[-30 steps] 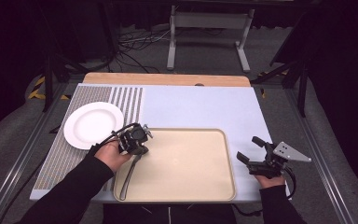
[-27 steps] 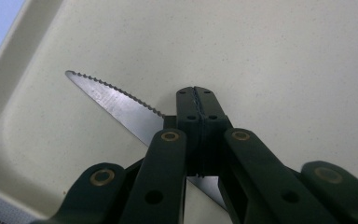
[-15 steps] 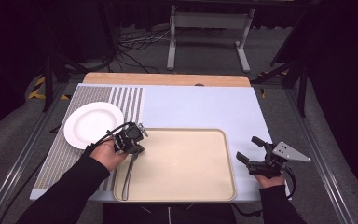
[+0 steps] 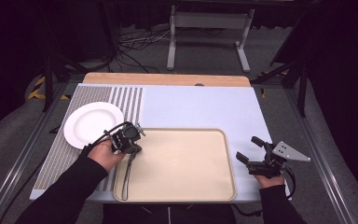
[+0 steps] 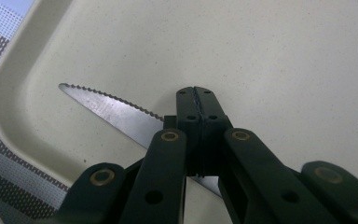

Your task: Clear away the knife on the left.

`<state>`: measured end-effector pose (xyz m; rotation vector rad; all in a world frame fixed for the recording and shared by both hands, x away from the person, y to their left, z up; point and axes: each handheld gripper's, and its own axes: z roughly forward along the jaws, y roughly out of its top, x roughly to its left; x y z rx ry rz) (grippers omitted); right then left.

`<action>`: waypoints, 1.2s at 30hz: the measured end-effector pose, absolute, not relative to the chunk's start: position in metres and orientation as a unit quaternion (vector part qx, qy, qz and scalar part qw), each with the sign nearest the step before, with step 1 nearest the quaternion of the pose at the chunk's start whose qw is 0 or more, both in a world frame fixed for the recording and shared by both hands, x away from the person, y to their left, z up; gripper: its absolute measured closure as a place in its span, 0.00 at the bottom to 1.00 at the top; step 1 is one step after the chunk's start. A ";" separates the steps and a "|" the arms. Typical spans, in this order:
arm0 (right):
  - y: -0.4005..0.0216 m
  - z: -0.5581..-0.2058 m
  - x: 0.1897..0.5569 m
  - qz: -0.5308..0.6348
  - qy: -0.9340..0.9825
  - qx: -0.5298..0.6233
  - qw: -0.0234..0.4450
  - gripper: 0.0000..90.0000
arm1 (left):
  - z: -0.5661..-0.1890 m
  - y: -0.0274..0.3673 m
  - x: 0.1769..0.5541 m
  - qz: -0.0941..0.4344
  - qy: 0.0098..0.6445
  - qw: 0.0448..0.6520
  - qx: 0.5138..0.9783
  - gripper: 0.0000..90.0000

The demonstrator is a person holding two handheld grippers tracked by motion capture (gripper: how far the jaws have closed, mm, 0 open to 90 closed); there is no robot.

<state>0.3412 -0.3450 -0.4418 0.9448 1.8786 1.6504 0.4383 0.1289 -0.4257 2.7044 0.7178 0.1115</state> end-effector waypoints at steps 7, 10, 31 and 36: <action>-0.345 -0.442 0.342 0.599 0.685 0.344 0.232 0.04 | -0.425 0.131 0.438 0.035 0.260 0.173 0.949 0.97; -0.345 -0.442 0.341 0.600 0.684 0.342 0.233 0.04 | -0.422 0.131 0.435 0.044 0.256 0.181 0.949 0.88; -0.344 -0.443 0.342 0.599 0.685 0.345 0.231 0.04 | -0.388 0.176 0.406 0.043 0.258 0.385 0.885 0.07; -0.344 -0.443 0.342 0.598 0.687 0.345 0.229 0.04 | -0.391 0.195 0.391 0.042 0.289 0.423 0.858 0.05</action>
